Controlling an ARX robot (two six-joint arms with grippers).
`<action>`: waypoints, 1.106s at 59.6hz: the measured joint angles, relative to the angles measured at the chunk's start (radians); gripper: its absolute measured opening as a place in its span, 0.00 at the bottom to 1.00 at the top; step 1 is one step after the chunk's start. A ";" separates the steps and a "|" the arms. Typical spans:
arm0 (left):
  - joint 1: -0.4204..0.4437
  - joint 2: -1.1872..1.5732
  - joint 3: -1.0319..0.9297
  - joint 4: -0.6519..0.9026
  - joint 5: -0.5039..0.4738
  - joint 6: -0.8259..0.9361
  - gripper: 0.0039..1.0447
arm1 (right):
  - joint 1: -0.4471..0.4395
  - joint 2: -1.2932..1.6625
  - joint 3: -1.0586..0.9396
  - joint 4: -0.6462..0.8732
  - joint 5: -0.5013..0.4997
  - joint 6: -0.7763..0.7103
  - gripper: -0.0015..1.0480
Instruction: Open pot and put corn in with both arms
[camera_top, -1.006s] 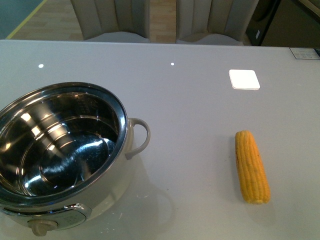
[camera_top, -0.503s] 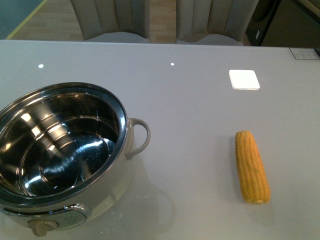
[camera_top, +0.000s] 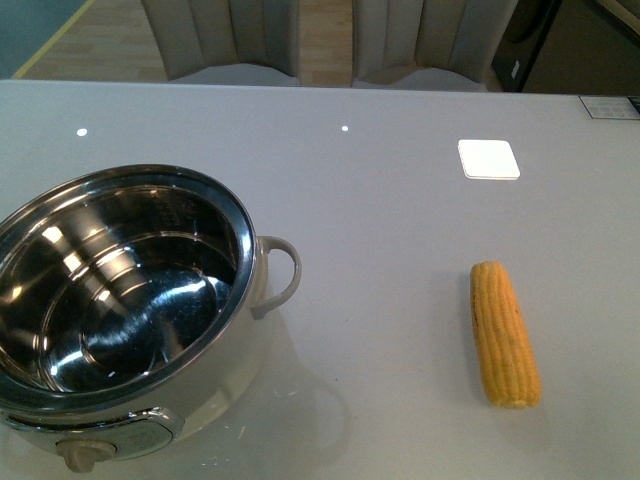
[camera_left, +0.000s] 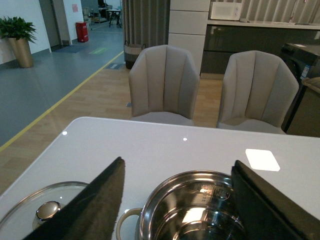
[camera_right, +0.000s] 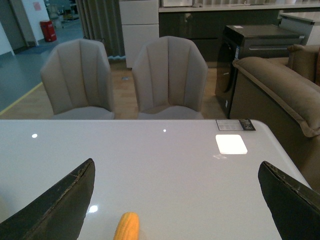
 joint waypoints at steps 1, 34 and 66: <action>0.000 0.000 0.000 0.000 0.000 0.000 0.74 | 0.000 0.000 0.000 0.000 0.000 0.000 0.91; 0.000 -0.001 0.000 -0.001 0.000 0.002 0.93 | 0.084 0.883 0.204 -0.054 0.075 0.087 0.91; 0.000 -0.001 0.000 -0.001 0.000 0.002 0.93 | 0.215 1.802 0.471 0.346 0.090 0.092 0.91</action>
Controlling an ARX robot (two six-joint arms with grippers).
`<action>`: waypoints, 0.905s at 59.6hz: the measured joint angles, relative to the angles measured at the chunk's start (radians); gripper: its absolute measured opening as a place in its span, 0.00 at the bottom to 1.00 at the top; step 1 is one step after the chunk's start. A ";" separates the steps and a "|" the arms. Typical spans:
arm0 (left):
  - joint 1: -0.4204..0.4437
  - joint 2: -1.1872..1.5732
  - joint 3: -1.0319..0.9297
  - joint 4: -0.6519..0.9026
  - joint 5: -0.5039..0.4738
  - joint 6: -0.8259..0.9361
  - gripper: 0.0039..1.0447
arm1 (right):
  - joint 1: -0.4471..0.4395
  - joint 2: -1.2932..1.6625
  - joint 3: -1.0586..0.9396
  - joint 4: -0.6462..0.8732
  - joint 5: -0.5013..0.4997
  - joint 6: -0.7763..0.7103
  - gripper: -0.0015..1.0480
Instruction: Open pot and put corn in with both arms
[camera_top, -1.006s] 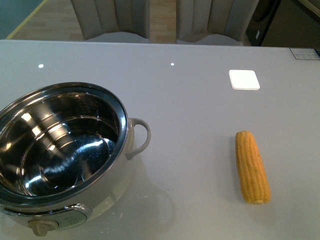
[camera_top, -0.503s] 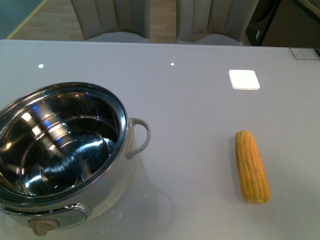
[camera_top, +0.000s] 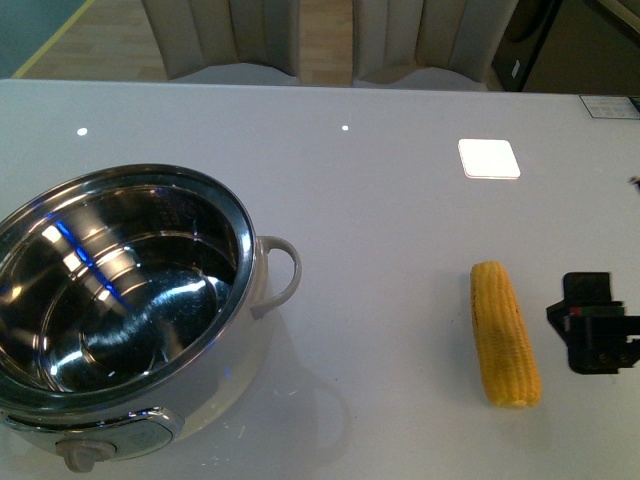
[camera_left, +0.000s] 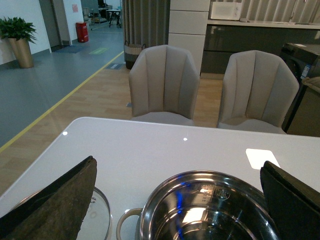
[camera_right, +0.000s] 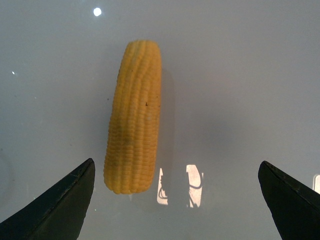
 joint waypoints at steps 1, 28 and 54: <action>0.000 0.000 0.000 0.000 0.000 0.000 0.93 | 0.007 0.018 0.010 0.003 0.000 0.000 0.91; 0.000 0.000 0.000 0.000 0.000 0.000 0.93 | 0.060 0.299 0.200 -0.011 0.001 -0.001 0.91; 0.000 0.000 0.000 0.000 0.000 0.000 0.93 | 0.054 0.425 0.266 -0.019 -0.003 0.002 0.64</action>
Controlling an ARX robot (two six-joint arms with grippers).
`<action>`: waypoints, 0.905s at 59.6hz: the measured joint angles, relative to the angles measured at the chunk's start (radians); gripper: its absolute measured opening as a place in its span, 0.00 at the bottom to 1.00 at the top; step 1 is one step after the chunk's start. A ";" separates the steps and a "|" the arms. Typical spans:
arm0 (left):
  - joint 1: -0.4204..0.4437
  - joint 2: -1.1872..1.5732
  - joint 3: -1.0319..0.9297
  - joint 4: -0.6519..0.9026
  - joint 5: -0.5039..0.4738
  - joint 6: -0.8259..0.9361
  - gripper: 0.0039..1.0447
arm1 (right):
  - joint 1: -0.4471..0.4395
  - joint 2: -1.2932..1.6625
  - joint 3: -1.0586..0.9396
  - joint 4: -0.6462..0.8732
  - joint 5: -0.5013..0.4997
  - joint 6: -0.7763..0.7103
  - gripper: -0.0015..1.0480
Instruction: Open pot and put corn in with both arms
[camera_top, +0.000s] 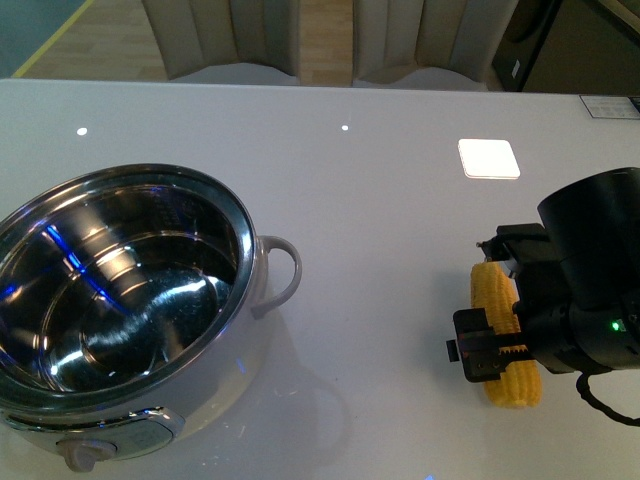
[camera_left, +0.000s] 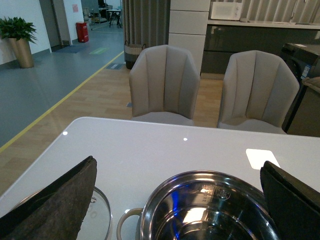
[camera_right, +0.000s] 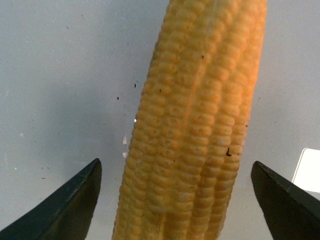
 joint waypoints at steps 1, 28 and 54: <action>0.000 0.000 0.000 0.000 0.000 0.000 0.93 | -0.001 0.002 -0.001 0.000 -0.003 0.000 0.61; 0.000 0.000 0.000 0.000 0.000 0.000 0.93 | -0.051 -0.206 -0.114 0.013 -0.113 -0.006 0.25; 0.000 0.000 0.000 0.000 0.000 0.000 0.93 | 0.050 -0.654 -0.113 -0.123 -0.237 0.106 0.22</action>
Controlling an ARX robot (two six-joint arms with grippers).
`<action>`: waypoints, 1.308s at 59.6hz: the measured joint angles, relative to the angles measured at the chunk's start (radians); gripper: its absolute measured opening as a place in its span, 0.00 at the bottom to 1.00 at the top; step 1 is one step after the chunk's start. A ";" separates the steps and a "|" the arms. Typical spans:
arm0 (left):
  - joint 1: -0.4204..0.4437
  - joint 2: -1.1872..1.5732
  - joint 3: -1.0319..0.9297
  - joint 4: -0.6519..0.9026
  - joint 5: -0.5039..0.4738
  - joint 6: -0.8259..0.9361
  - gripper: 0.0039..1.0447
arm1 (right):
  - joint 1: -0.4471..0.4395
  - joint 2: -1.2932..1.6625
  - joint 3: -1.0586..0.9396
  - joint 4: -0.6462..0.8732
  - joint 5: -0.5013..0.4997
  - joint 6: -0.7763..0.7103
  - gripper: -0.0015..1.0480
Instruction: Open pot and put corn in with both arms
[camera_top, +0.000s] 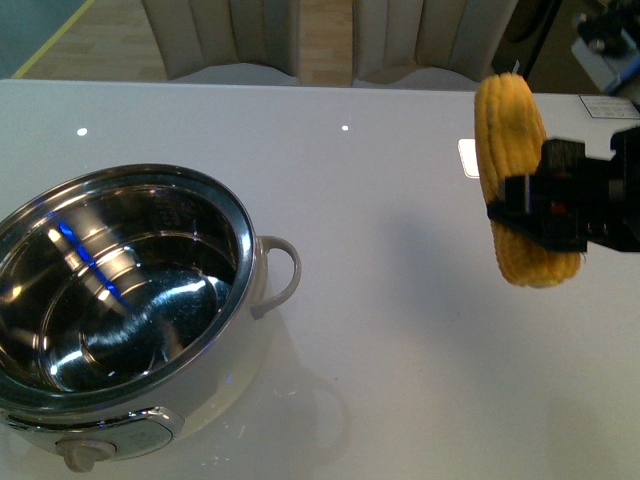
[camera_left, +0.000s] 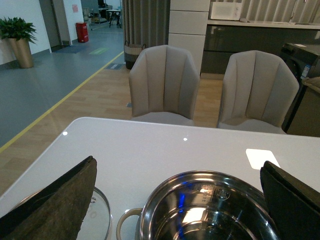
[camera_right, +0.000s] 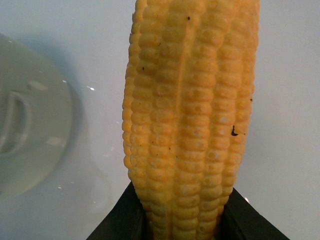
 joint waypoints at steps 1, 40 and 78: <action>0.000 0.000 0.000 0.000 0.000 0.000 0.93 | 0.005 -0.003 0.004 -0.002 0.000 0.006 0.22; 0.000 0.000 0.000 0.000 0.000 0.000 0.93 | 0.270 0.158 0.241 0.032 -0.026 0.282 0.22; 0.000 0.000 0.000 0.000 0.000 0.000 0.93 | 0.330 0.424 0.510 0.043 -0.080 0.441 0.22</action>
